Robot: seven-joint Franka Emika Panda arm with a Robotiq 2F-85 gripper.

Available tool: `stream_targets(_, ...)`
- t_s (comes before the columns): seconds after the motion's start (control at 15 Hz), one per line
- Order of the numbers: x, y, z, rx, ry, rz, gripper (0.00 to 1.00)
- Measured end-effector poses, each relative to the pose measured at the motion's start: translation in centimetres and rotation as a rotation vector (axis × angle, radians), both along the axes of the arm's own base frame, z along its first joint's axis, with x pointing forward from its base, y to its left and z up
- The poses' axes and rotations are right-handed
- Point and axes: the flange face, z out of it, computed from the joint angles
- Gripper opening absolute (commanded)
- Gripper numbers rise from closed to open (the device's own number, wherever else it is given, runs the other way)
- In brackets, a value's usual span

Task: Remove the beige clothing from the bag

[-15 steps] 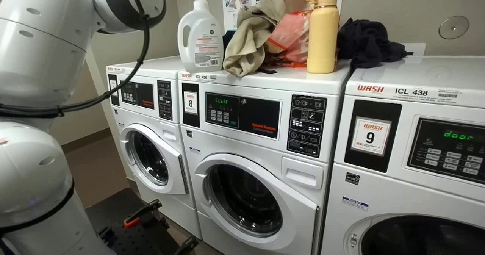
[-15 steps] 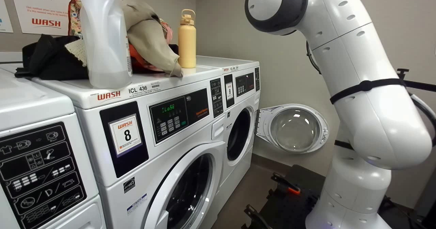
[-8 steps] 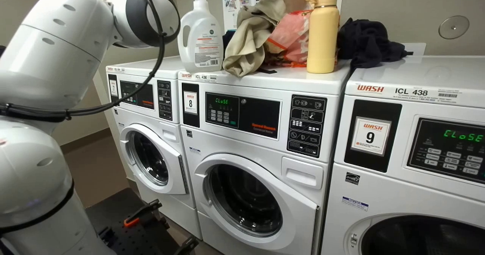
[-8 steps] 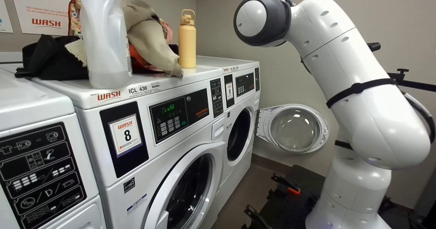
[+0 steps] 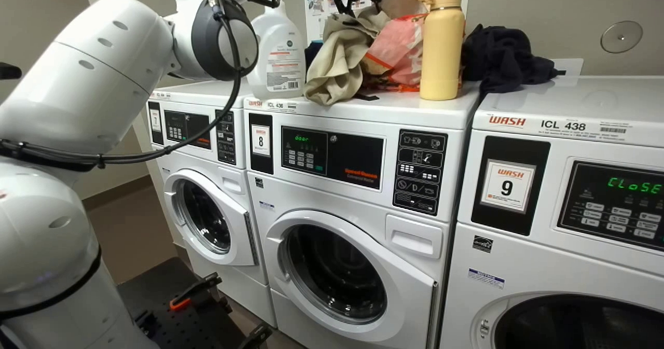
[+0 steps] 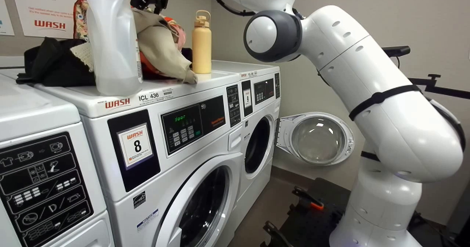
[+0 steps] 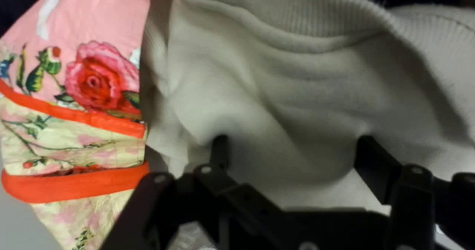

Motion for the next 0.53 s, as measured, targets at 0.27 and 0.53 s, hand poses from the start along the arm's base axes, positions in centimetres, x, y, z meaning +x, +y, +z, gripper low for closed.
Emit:
stream_targets(0.27,0.24,0.15,-0.6,0.003,0.013,0.004,0.27)
stream_targets(0.53,0.11,0.13,-0.33,0.016,0.011,0.009,0.01)
